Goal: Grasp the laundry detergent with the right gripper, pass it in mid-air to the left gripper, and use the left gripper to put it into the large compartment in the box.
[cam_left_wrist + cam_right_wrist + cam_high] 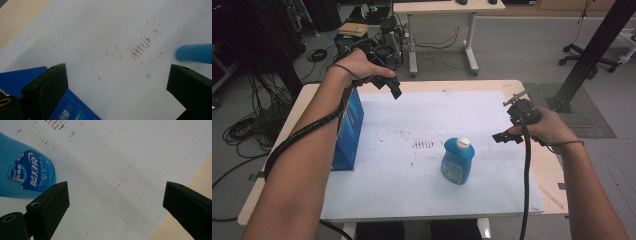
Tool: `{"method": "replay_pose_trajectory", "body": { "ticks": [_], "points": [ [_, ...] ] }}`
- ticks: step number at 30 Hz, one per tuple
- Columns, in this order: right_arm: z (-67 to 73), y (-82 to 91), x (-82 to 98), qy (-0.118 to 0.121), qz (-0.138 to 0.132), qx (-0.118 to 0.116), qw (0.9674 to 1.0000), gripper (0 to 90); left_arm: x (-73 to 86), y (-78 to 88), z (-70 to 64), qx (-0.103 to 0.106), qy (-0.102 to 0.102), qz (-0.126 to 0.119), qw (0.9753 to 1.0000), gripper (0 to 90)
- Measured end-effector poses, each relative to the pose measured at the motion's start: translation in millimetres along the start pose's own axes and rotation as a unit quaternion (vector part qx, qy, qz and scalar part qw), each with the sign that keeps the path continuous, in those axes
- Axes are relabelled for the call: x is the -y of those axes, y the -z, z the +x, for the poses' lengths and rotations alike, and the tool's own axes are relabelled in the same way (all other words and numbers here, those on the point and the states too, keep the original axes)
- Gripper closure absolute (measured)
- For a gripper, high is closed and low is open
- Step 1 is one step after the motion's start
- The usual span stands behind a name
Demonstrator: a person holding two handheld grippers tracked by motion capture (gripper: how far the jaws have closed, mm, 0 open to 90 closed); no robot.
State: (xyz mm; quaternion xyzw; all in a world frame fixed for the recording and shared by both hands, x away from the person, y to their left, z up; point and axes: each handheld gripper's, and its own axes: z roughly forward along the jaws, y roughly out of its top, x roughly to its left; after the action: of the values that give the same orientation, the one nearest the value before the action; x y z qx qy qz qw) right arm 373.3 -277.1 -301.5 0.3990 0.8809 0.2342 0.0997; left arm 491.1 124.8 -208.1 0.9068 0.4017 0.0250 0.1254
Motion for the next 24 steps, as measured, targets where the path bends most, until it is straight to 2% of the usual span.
{"method": "replay_pose_trajectory", "body": {
  "ticks": [2, 3, 6, 7, 12, 17, 18, 23, 24],
  "points": [
    [0.0, 0.0, 0.0, 0.0, 0.0, 0.0, 1.0, 6.8, 0.9, -0.6, -0.9, 0.001, 0.001, 0.0, 1.0, 3.9],
    [1.3, 0.7, 7.0, -0.002, -0.002, 0.0, 1.0, 6.8, 1.2, -0.8, -1.0, 0.001, 0.0, 0.001, 1.0, 3.9],
    [2.1, 0.9, 12.8, -0.002, -0.005, -0.001, 1.0, 6.8, 3.3, -1.4, -0.7, 0.0, 0.001, 0.004, 1.0, 3.9],
    [4.3, 0.0, 22.9, -0.004, -0.007, -0.006, 1.0, 6.8, 3.3, -1.4, -0.7, 0.0, 0.001, 0.004, 1.0, 3.9],
    [8.1, -1.8, 29.7, -0.003, -0.01, -0.012, 0.9999, 6.8, 3.9, -0.8, -1.0, 0.0, 0.002, 0.003, 1.0, 3.9],
    [19.3, -3.7, 38.6, 0.003, -0.013, -0.017, 0.9998, 6.8, 3.1, -1.6, -3.6, 0.002, 0.0, 0.002, 1.0, 3.9],
    [29.3, -5.4, 43.6, 0.011, -0.013, -0.021, 0.9996, 6.8, 3.1, -1.6, -3.6, 0.002, 0.0, 0.002, 1.0, 3.9],
    [36.9, -7.9, 48.2, 0.017, -0.011, -0.025, 0.9995, 6.7, 3.6, -3.0, -5.2, 0.004, -0.002, 0.004, 1.0, 3.9],
    [44.0, -11.9, 54.6, 0.016, -0.009, -0.029, 0.9994, 6.7, 3.6, -3.0, -5.2, 0.004, -0.002, 0.004, 1.0, 3.9]
  ]
}}
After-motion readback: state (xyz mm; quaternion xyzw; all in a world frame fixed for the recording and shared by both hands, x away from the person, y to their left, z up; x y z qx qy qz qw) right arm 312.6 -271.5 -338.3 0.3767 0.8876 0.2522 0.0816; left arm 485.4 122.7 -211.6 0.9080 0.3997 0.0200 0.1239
